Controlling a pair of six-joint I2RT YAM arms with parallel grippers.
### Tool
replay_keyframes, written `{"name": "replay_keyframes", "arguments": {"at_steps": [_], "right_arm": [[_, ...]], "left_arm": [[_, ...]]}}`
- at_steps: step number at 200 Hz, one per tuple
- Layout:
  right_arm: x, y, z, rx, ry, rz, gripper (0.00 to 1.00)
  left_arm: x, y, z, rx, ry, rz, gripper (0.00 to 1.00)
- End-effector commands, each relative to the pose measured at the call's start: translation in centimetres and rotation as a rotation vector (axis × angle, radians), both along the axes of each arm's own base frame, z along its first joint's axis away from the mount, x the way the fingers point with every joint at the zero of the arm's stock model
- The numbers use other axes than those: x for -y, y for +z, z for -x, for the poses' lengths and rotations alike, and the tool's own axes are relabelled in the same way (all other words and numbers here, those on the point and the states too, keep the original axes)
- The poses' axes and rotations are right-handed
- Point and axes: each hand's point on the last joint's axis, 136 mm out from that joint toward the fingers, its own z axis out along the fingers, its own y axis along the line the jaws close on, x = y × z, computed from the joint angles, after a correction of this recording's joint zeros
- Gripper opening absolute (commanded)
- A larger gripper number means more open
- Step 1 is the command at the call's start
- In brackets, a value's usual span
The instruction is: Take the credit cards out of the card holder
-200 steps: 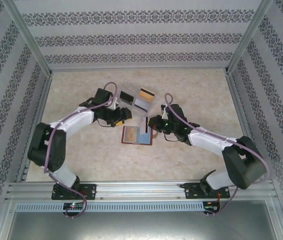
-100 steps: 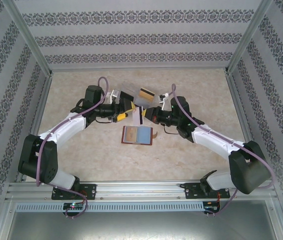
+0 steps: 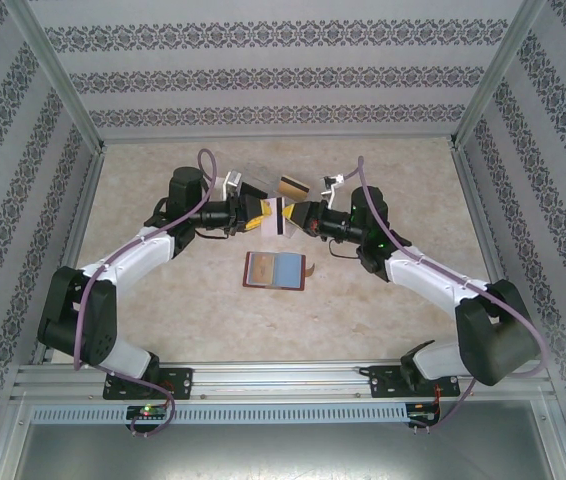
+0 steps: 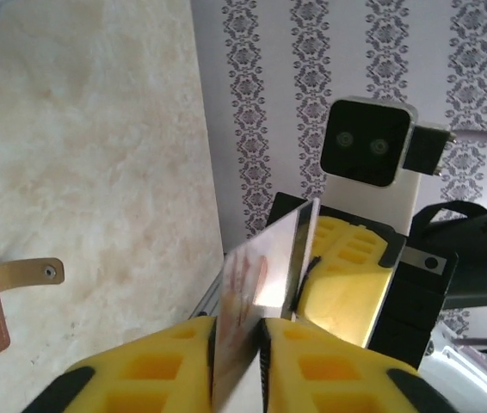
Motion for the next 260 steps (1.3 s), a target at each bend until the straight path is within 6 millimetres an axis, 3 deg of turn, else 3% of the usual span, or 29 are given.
{"name": "replay_keyframes", "arguments": {"at_steps": [1, 12, 23, 40, 63, 88, 108, 144, 174, 198, 225, 260], "right_arm": [[-0.3, 1.5, -0.1, 0.035, 0.016, -0.047, 0.0], [-0.4, 1.2, -0.1, 0.029, 0.016, -0.046, 0.13], [-0.8, 1.2, 0.2, 0.039, 0.026, -0.037, 0.31], [-1.6, 1.2, 0.6, 0.042, 0.043, -0.033, 0.37], [-1.7, 1.4, 0.8, 0.043, 0.033, -0.047, 0.31], [-1.5, 1.6, 1.1, 0.069, 0.018, -0.04, 0.13], [-1.3, 1.5, 1.2, 0.096, 0.012, -0.003, 0.0], [0.1, -1.0, -0.2, 0.099, -0.031, 0.191, 0.0], [1.7, -4.0, -2.4, 0.136, -0.049, 0.495, 0.0], [3.0, -5.5, -4.5, 0.212, -0.018, 0.757, 0.0], [2.3, -5.5, -6.3, 0.365, 0.106, 0.915, 0.0], [1.4, -6.3, -7.8, 0.514, 0.299, 1.142, 0.0]], "left_arm": [[0.6, 2.3, 0.8, 0.07, -0.047, 0.049, 0.09], [0.5, 2.6, 0.9, 0.081, -0.046, 0.048, 0.0], [0.4, 2.6, 1.0, 0.077, -0.036, 0.042, 0.0], [0.4, 2.9, 1.1, 0.066, -0.032, 0.042, 0.0], [0.1, 3.8, 1.3, 0.07, -0.017, 0.033, 0.0], [-0.1, 4.0, 1.4, 0.061, -0.014, 0.029, 0.0], [-0.5, 3.0, 1.5, 0.04, 0.003, -0.022, 0.0], [-4.1, -1.5, 1.4, -0.006, 0.133, -0.331, 0.53], [-8.9, -5.0, 1.3, -0.028, 0.247, -0.628, 0.77], [-11.7, -6.6, 1.1, -0.047, 0.308, -0.747, 0.9], [-13.8, -7.5, 0.9, -0.042, 0.339, -0.851, 1.0], [-15.0, -7.9, 0.9, -0.039, 0.356, -0.904, 0.99]]}}
